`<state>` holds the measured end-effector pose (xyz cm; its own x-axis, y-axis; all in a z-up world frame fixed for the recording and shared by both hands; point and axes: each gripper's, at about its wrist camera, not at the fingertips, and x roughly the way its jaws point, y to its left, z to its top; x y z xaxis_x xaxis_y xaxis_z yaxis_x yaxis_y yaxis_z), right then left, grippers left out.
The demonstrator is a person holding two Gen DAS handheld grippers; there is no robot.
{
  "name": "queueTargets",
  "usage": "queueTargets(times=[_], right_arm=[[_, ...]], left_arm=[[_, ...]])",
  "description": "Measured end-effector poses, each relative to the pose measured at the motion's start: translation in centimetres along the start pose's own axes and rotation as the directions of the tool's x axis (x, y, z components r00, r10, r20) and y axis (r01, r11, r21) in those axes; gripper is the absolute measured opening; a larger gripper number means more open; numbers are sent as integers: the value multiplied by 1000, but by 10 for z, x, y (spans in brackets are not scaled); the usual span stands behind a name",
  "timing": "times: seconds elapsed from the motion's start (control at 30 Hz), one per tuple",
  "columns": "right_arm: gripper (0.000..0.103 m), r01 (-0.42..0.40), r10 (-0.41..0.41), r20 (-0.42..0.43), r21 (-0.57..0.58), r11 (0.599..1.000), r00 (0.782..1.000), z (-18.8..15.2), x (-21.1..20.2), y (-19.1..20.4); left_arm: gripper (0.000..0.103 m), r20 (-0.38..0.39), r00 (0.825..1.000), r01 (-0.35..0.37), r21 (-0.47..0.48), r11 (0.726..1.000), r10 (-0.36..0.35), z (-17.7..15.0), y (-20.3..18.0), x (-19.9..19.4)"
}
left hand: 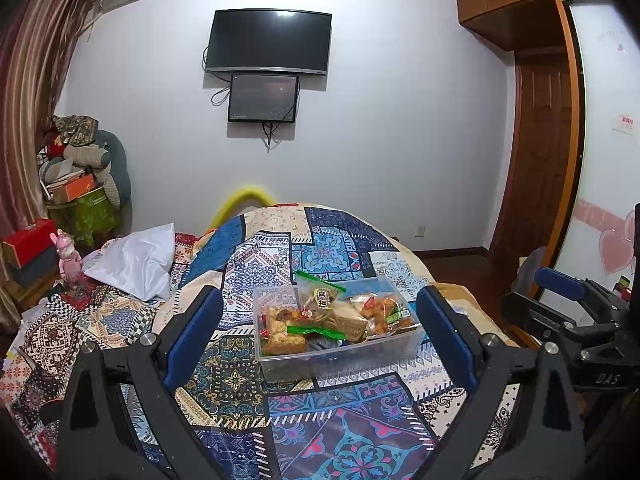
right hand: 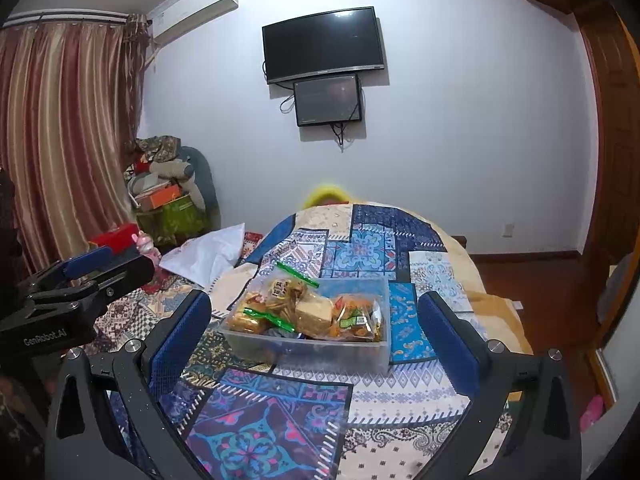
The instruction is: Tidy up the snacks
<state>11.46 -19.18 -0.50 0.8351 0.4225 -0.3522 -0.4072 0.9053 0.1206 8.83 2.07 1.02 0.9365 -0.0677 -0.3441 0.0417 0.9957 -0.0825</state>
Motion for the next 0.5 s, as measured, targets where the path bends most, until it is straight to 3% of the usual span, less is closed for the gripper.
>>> queueTargets(times=[0.5], right_arm=[[103, 3, -3, -1, -4, 1000, 1000, 0, 1, 1]], left_arm=[[98, 5, 1000, 4, 7, 1000, -4, 2, -2, -2]])
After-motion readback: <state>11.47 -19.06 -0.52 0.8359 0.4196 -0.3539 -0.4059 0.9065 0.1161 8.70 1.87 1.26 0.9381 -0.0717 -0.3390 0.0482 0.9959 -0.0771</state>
